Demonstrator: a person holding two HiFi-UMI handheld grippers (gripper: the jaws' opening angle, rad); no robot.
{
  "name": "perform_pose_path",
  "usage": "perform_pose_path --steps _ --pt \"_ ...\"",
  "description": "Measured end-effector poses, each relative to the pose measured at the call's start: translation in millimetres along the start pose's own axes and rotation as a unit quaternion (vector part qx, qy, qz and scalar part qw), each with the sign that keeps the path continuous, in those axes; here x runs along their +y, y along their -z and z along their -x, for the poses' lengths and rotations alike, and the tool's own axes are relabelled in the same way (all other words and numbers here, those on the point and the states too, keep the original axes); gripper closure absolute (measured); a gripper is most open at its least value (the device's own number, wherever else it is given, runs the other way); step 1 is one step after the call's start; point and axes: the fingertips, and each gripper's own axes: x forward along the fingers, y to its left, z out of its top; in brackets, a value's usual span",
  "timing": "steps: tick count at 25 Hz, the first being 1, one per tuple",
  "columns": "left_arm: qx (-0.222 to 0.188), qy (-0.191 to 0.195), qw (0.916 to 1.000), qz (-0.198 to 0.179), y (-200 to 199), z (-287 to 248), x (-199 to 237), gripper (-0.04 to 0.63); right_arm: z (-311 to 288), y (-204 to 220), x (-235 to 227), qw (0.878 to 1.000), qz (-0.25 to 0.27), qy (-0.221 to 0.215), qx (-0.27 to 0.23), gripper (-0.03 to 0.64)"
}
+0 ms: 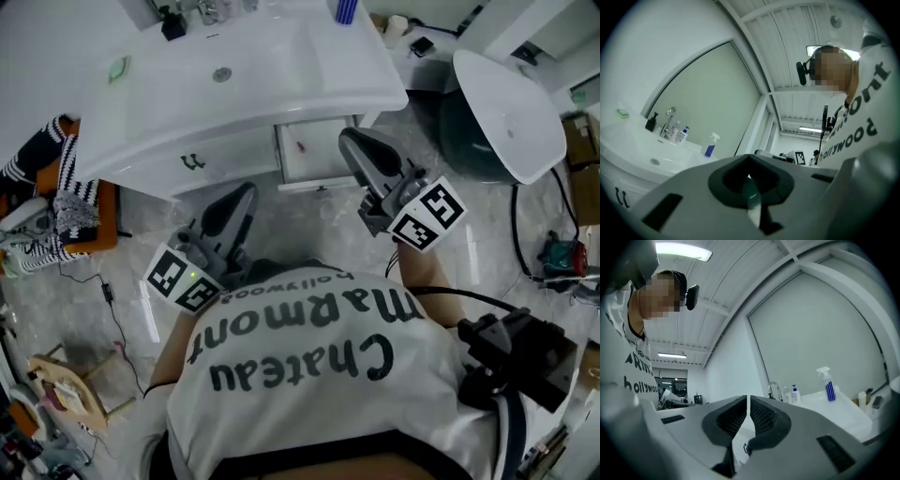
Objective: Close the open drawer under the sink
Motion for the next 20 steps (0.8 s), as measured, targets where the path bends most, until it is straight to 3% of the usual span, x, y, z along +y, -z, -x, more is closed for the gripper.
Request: perform_pose_path --steps 5,9,12,15,20 --pt "0.026 -0.027 0.9987 0.034 33 -1 8 0.586 -1 63 -3 0.998 -0.029 -0.004 0.058 0.603" --pt "0.087 -0.031 0.9954 0.022 75 -16 15 0.586 3 123 -6 0.992 -0.054 -0.009 0.110 0.576" --pt "0.085 -0.028 0.9959 0.009 100 -13 16 0.586 12 169 -4 0.987 -0.087 -0.004 0.138 0.518" --pt "0.085 -0.035 0.9957 -0.003 124 -6 22 0.586 23 212 -6 0.982 -0.092 0.013 0.167 0.514" --pt "0.121 -0.059 0.9908 0.011 169 8 41 0.586 43 277 -27 0.973 -0.112 0.076 0.188 0.474"
